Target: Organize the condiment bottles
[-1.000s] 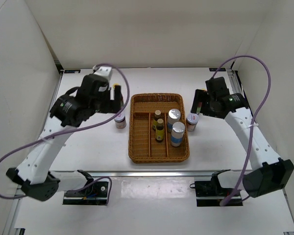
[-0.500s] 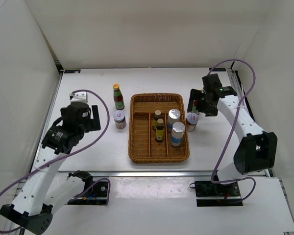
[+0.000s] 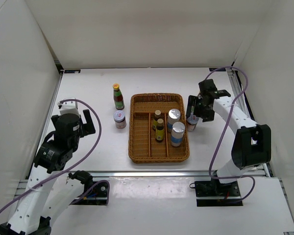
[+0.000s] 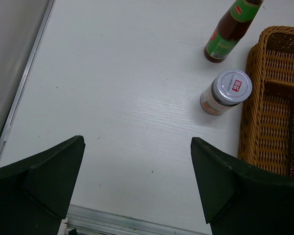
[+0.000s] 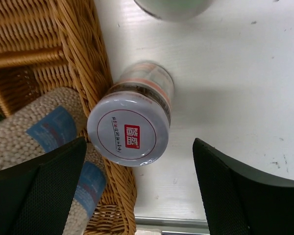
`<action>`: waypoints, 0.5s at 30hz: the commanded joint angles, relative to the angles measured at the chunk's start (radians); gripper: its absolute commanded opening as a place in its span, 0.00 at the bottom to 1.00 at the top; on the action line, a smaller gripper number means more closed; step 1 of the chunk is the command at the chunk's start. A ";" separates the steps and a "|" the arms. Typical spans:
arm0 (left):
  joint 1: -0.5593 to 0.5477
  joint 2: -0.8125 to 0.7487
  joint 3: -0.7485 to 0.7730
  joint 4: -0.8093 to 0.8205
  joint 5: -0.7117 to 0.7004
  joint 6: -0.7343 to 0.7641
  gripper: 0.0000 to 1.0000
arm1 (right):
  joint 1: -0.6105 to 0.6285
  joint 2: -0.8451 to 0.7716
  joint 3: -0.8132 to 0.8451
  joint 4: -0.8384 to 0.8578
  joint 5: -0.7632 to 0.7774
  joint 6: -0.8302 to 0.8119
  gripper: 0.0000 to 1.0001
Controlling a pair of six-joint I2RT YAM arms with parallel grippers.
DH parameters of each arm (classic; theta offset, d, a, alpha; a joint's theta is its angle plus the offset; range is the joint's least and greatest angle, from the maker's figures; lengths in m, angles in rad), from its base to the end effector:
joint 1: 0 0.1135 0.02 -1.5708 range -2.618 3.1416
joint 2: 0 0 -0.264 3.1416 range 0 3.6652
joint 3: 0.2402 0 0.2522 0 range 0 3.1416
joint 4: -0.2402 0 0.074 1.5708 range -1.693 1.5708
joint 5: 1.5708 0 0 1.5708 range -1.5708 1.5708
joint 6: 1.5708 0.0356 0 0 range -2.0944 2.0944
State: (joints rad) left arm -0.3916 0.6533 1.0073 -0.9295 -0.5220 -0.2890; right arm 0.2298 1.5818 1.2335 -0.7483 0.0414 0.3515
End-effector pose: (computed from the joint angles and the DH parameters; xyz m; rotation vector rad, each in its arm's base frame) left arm 0.1060 -0.0245 0.3581 -0.1913 2.0563 0.1440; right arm 0.3155 0.0723 0.2528 0.1759 2.6668 0.1321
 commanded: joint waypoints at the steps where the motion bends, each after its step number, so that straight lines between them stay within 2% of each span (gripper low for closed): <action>1: 0.005 0.005 -0.006 0.034 -0.012 -0.006 1.00 | 0.008 0.012 -0.022 0.033 -0.015 0.001 0.91; 4: 0.005 0.014 -0.006 0.034 -0.003 -0.006 1.00 | 0.008 0.033 -0.031 0.043 -0.015 0.001 0.89; 13: 0.005 0.014 -0.006 0.034 -0.003 -0.006 1.00 | 0.017 0.079 -0.031 0.052 -0.015 -0.019 0.69; 15: 0.005 0.014 -0.006 0.034 -0.003 -0.006 1.00 | 0.017 0.090 -0.031 0.061 -0.025 -0.019 0.69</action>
State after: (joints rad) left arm -0.3916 0.6674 1.0058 -0.9115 -0.5213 -0.2890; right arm 0.2390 1.6230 1.2152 -0.6491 0.0475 0.3504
